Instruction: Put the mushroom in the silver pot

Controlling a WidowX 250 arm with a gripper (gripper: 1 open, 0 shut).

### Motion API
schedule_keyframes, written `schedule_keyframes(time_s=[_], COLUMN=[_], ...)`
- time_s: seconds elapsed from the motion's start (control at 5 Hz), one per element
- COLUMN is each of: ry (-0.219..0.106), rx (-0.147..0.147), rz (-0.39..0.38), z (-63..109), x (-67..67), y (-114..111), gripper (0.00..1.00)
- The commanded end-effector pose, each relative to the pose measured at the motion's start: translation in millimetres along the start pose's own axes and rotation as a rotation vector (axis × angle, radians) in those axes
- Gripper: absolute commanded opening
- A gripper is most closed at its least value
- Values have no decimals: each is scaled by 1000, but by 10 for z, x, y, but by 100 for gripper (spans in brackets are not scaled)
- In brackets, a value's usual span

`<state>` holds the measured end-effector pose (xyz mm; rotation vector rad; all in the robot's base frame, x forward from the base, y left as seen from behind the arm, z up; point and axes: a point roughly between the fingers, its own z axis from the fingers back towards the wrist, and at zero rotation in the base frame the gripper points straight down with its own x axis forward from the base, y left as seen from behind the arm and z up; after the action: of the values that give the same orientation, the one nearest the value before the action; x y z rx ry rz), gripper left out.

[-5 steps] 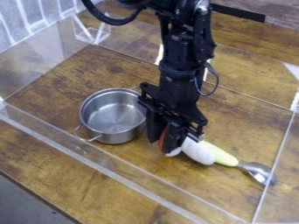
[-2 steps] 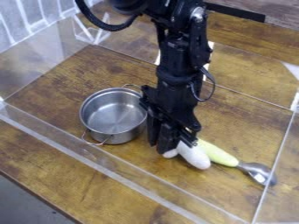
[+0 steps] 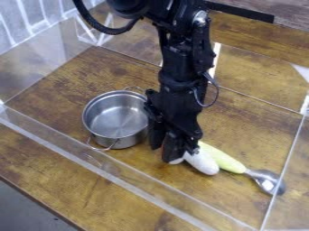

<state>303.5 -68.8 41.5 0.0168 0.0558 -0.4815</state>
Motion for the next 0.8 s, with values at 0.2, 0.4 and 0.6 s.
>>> schedule_keyframes(time_s=[0.2,0.4,0.6], ry=[-78,-96,-123], rx=[24,51,107], rz=[14,77,152], z=[180,386,706], x=[44,-30,-145], y=[17,33,172], gripper=[0,0,0])
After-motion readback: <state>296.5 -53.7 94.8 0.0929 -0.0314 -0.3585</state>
